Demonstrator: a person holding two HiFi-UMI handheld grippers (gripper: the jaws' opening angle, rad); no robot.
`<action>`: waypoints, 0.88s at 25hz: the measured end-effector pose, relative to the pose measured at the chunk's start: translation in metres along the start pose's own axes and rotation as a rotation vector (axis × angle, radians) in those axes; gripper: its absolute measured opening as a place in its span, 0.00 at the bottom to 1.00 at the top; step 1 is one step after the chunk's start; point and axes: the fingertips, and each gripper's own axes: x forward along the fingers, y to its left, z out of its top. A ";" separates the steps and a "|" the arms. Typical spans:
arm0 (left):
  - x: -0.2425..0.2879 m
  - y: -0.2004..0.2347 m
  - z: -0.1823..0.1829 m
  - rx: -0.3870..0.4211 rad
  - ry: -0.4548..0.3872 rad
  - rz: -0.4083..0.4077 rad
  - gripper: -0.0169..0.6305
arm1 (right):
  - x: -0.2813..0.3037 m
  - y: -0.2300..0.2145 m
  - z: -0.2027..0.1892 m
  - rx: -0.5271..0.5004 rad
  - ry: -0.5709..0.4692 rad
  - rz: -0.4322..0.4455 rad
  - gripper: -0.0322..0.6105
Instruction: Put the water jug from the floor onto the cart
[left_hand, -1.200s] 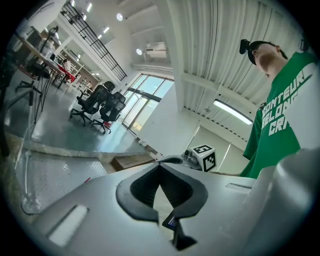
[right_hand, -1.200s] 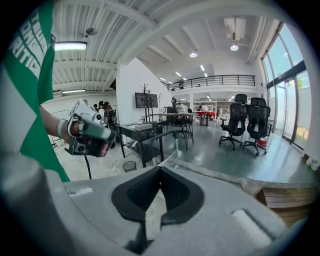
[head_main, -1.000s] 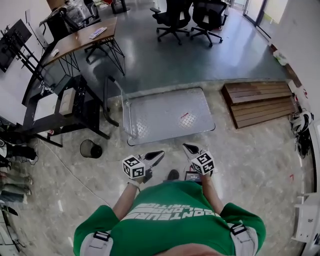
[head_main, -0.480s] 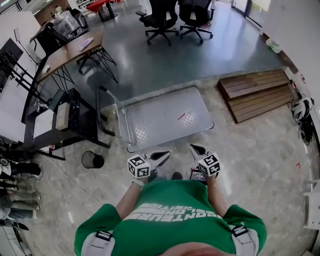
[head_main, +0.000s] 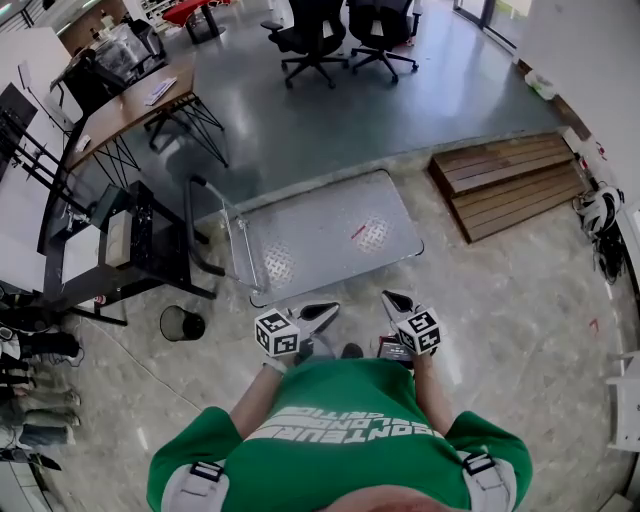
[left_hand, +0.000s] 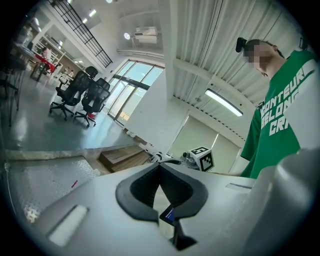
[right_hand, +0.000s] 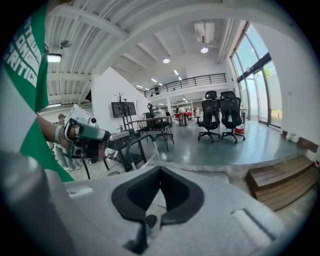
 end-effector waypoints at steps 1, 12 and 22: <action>-0.001 0.001 -0.001 -0.004 0.000 0.005 0.04 | 0.001 0.001 0.000 -0.004 0.004 0.003 0.04; 0.006 0.003 -0.021 -0.022 0.069 -0.010 0.04 | 0.000 0.001 -0.011 -0.003 0.017 -0.017 0.04; 0.035 -0.005 -0.035 -0.010 0.166 -0.105 0.04 | -0.031 -0.017 -0.036 0.059 0.037 -0.127 0.04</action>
